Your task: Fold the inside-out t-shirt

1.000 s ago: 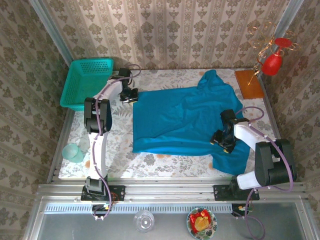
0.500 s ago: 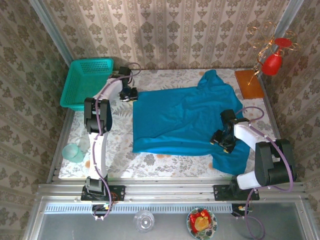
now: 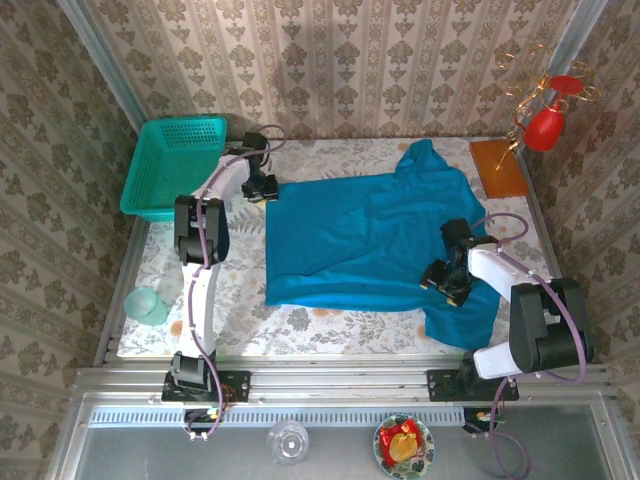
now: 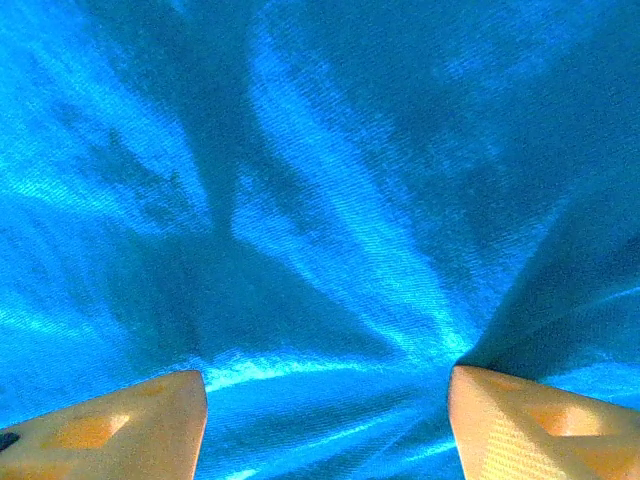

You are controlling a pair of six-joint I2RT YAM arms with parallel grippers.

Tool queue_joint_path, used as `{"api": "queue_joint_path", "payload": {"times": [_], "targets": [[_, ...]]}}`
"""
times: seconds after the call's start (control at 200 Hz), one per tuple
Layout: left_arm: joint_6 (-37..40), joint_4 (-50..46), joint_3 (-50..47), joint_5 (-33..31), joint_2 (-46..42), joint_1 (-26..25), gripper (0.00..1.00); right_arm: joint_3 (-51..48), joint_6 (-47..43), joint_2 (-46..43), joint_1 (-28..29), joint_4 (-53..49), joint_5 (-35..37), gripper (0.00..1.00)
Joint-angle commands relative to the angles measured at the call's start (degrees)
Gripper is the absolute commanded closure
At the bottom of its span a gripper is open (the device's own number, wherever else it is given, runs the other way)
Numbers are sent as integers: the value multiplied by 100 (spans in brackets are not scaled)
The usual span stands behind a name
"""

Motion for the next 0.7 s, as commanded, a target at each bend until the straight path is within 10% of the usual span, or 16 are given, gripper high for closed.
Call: {"api": "queue_joint_path", "payload": {"times": [0.0,0.695], "targets": [[107,-262,96,-106,153,-28,82,43,68,-80,-27,-50,183,34],[159,-156,260,-180,-563,-37,100,-71,55,111,-27,51,252,34]]}}
